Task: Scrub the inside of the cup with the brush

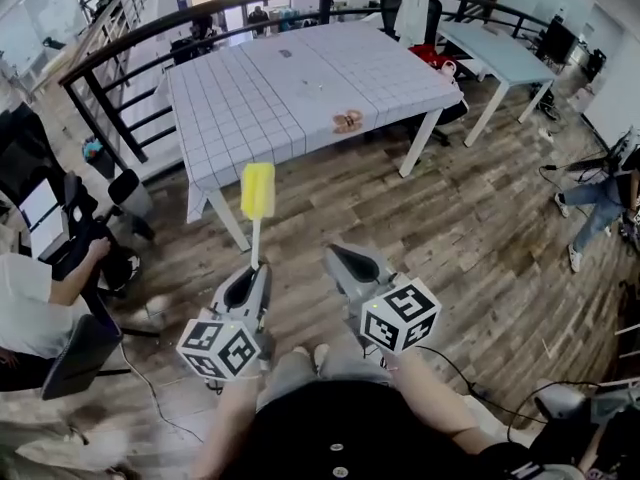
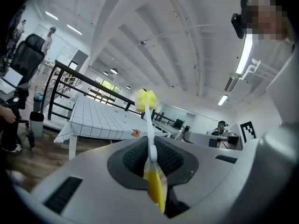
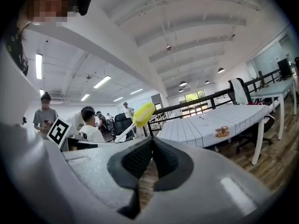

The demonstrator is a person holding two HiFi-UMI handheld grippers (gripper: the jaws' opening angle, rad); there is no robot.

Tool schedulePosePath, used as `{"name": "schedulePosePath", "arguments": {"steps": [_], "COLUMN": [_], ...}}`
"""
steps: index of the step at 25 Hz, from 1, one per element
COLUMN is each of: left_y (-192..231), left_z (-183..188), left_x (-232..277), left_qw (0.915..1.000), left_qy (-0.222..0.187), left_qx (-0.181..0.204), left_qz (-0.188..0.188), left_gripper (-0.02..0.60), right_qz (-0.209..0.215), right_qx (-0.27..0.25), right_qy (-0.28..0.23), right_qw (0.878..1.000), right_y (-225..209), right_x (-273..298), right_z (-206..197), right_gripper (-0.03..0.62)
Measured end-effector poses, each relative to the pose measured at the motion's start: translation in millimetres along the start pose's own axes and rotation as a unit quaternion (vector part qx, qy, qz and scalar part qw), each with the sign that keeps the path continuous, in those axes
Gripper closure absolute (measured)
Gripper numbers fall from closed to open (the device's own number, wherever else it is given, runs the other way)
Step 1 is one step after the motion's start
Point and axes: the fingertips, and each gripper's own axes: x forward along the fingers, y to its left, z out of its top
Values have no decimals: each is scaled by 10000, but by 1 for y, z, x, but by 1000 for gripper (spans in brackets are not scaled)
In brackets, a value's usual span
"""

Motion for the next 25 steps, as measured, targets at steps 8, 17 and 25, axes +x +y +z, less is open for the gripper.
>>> {"name": "schedulePosePath", "arguments": {"steps": [8,17,25], "left_y": [-7,-10,20], "left_z": [0,-15,12], "left_x": [23,44,89], "left_qw": [10000,10000,10000], "left_qy": [-23,-8,-34], "left_qx": [57,23,-76], "left_qz": [29,81,29], "left_gripper": [534,533,534], "right_qz": [62,106,85], "right_qx": [127,193,256], "right_qy": [55,112,88], "right_qw": [9999,9997,9996], "right_y": [-28,-52,-82], "right_x": [-3,-6,38], "right_z": [-1,-14,3], "right_gripper": [595,595,595]}}
